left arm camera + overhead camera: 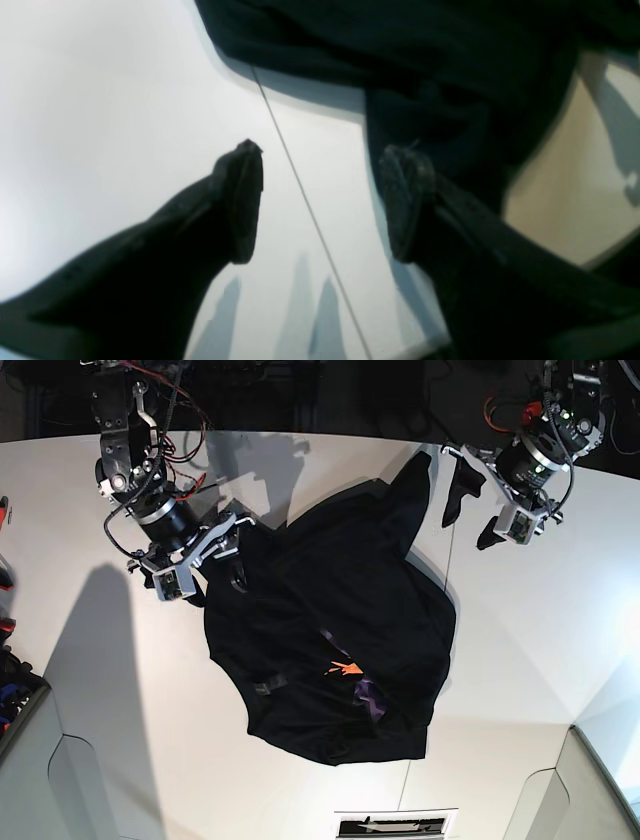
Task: Layout the t-shirt on the table in an organized manner, then fold the t-shirt properly
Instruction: 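Reach both grippers down and grasp opposite edges of the black t-shirt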
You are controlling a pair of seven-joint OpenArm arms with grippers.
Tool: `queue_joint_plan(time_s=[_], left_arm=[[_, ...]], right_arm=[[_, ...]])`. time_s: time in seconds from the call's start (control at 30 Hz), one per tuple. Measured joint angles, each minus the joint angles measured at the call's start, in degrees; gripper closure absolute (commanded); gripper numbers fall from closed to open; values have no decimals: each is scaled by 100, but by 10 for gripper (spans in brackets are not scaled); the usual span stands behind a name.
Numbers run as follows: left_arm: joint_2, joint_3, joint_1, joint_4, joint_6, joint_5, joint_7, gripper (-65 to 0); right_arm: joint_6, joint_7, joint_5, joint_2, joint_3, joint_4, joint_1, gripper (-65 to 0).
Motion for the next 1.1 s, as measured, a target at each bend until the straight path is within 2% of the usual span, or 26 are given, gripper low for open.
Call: queue_joint_plan(time_s=[0.13,0.33,0.57,0.73,0.9,1.1], left_arm=[[2,205,-551,-496,4,-13,7,-401],[2,448,-1366,-1314,17,-28,-9,-401],[92,557,-1862,-2085,33,-433,4,-401],[221,557,-1961,-2153,37,-527,4,-401],[236,555,-1943,-2162,37,-518,20,-401],[236,575,-1954,-2199,37,-518,15,-401]], right_arm=[[-68,-9,-153,-186,4,-557,409,-401],[-92,-4,-153,-186,42,-940,776,-401],[-96,11,-153,-188,76,-1502,973,-401],[-380,31,-153,-203,361,-1624,1113,-401],[-431,33,-144,-201,800,-1624,1169,-401],[-431,11,-129,-221,704,-1843,1167,-401]])
